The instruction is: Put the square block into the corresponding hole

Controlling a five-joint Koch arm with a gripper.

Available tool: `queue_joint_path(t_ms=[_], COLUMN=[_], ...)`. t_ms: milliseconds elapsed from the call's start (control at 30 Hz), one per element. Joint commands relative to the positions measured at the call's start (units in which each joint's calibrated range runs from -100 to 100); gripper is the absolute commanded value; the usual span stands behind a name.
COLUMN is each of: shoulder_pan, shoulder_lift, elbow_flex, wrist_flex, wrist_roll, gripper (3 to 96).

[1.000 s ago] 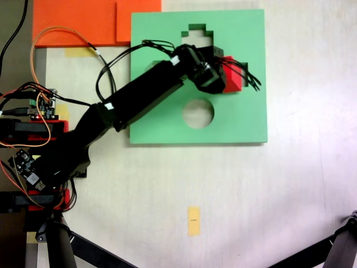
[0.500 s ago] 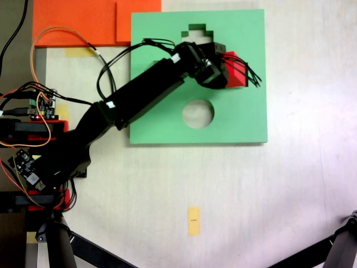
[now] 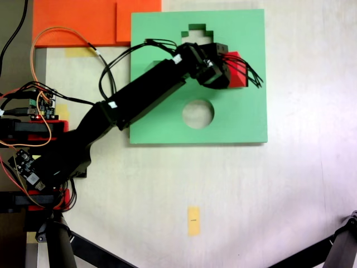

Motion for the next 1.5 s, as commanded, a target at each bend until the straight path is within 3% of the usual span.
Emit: queue_joint_path(t_ms=[33, 967, 1500], shoulder_pan=[-0.7, 1.1, 0.3], shoulder_lift=[-0.2, -2.0, 8.1], elbow_flex=[2.9, 6.4, 6.4], wrist_flex=[4.2, 4.7, 5.5], wrist_roll=[0.2, 0.1, 0.3], gripper=[24.1, 24.1, 24.5])
